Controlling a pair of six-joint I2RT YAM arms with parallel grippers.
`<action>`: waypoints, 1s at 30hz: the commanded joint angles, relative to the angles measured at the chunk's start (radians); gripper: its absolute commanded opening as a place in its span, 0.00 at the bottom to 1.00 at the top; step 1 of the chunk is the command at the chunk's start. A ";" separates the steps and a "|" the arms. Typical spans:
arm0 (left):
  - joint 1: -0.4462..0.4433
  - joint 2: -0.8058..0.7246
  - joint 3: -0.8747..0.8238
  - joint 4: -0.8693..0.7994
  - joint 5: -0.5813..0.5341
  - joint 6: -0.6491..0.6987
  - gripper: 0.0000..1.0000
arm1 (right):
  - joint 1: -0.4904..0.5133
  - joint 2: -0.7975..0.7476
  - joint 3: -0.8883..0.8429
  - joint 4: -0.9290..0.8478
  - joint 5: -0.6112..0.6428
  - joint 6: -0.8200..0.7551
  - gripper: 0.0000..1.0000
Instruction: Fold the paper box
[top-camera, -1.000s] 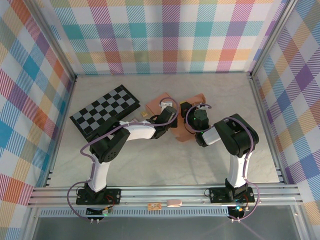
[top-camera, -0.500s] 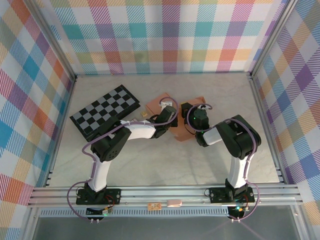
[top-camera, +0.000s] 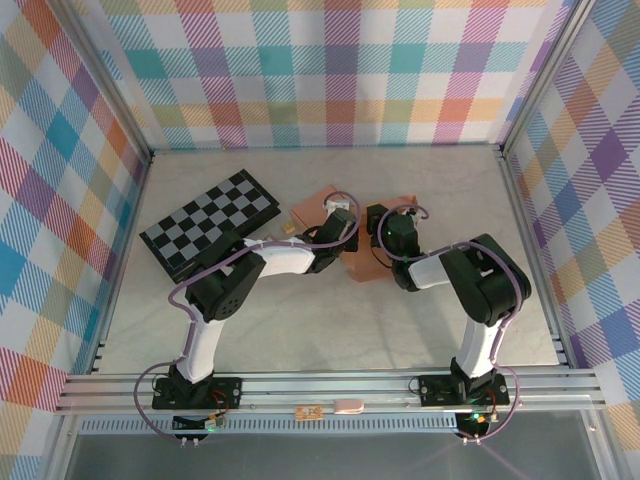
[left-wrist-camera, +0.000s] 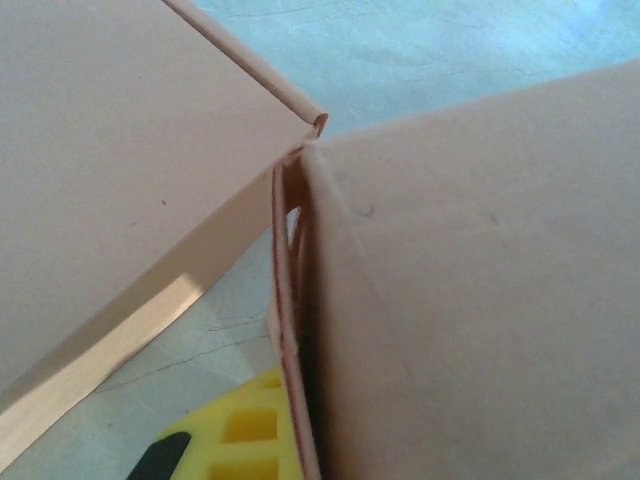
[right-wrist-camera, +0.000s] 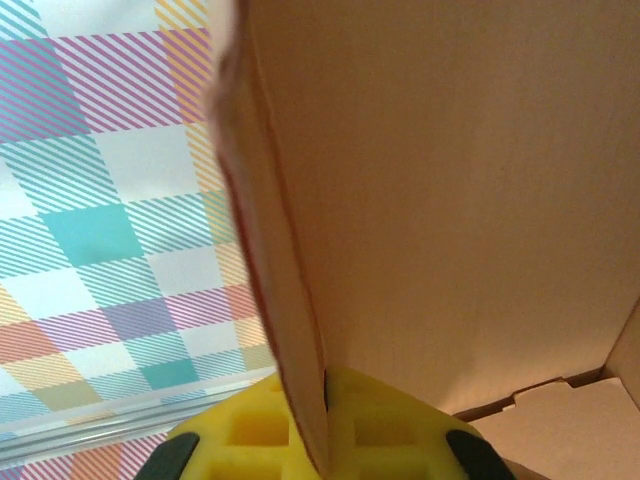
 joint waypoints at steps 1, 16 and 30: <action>0.028 0.015 0.027 -0.039 -0.034 0.007 0.00 | 0.034 -0.060 0.007 -0.150 -0.104 0.045 0.04; 0.067 -0.158 0.076 -0.496 0.104 -0.081 0.00 | -0.076 -0.452 0.280 -1.065 -0.128 -0.218 0.67; 0.095 -0.192 0.336 -1.105 0.297 -0.136 0.00 | -0.128 -0.479 0.659 -1.654 -0.242 -0.673 0.66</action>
